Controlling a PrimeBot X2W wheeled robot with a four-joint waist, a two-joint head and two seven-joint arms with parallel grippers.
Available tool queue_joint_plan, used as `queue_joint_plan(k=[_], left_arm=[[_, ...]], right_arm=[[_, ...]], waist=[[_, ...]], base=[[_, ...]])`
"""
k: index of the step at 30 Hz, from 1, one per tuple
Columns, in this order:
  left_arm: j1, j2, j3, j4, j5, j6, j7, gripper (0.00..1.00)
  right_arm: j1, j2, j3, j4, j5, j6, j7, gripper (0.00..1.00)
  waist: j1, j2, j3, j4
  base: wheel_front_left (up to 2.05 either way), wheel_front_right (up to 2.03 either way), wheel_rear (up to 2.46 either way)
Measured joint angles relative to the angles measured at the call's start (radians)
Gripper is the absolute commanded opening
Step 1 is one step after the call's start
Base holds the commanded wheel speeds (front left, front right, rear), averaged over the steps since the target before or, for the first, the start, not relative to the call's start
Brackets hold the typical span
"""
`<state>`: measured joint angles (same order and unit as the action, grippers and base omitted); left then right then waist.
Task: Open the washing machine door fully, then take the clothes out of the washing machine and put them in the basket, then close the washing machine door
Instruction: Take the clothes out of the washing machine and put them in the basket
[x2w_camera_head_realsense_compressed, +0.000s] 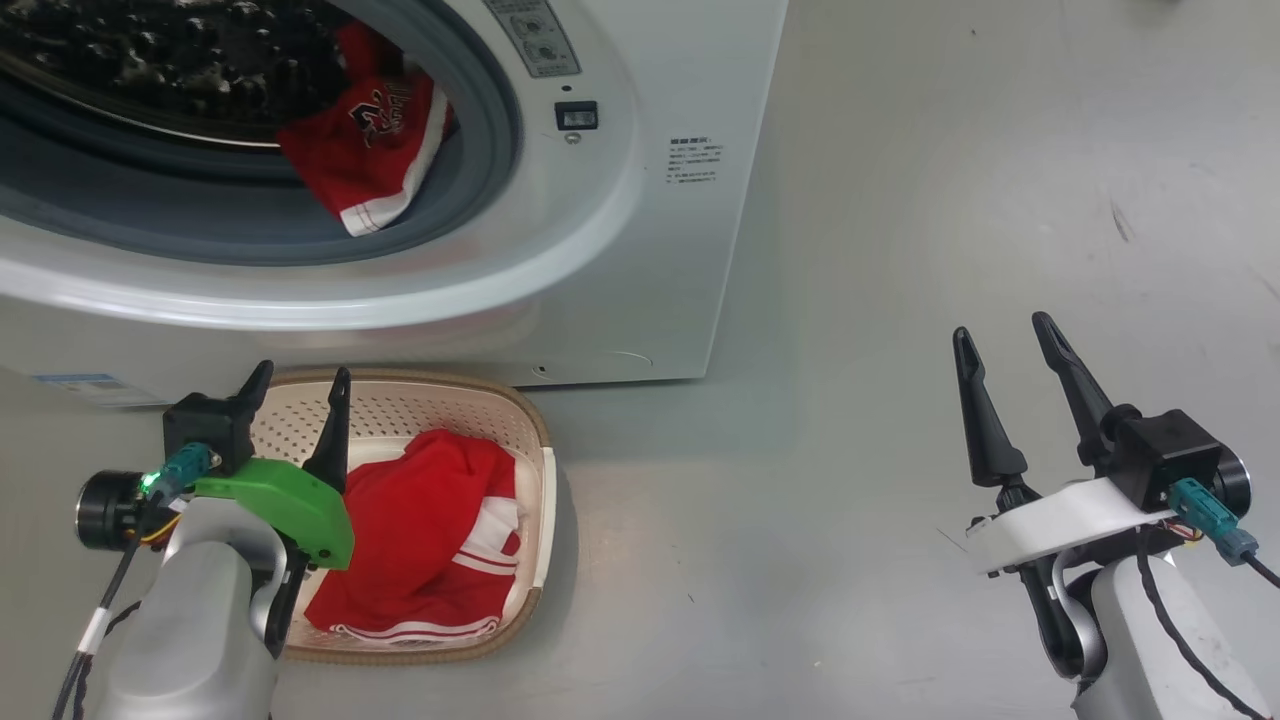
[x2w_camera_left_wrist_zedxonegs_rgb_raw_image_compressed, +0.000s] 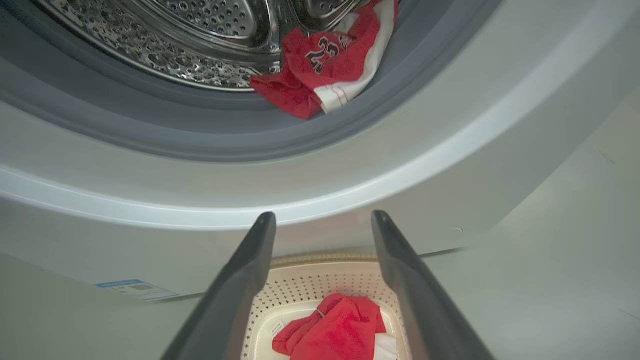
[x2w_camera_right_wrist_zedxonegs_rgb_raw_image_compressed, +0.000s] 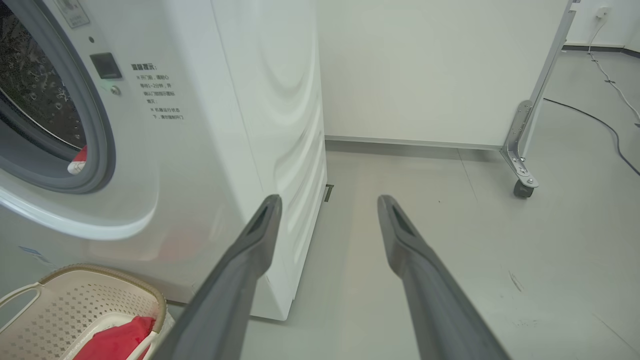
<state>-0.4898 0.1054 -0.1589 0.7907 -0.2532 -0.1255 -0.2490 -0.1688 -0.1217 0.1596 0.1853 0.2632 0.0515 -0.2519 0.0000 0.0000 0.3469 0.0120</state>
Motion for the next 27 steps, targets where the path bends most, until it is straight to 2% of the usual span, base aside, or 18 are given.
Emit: queue_joint_plan(k=[8, 14, 27], left_arm=[[0.011, -0.014, 0.014, -0.119, 0.000, 0.000, 0.000, 1.00], [0.089, -0.016, 0.059, -0.193, -0.011, 0.000, -0.003, 1.00], [0.215, -0.022, 0.091, -0.314, -0.013, 0.000, -0.003, 1.00]], right_arm=[[0.043, -0.006, -0.021, 0.005, 0.010, 0.000, 0.000, 1.00], [0.058, 0.003, -0.007, 0.006, 0.019, 0.009, 0.000, 1.00], [0.114, 0.014, -0.005, 0.005, 0.036, 0.009, 0.000, 1.00]], waist=[[0.0000, 0.0000, -0.076, 0.075], [0.0000, 0.0000, -0.134, 0.112], [0.0000, 0.0000, -0.214, 0.115]], base=[[0.00, 0.00, 0.00], [0.00, 0.00, 0.00], [0.00, 0.00, 0.00]])
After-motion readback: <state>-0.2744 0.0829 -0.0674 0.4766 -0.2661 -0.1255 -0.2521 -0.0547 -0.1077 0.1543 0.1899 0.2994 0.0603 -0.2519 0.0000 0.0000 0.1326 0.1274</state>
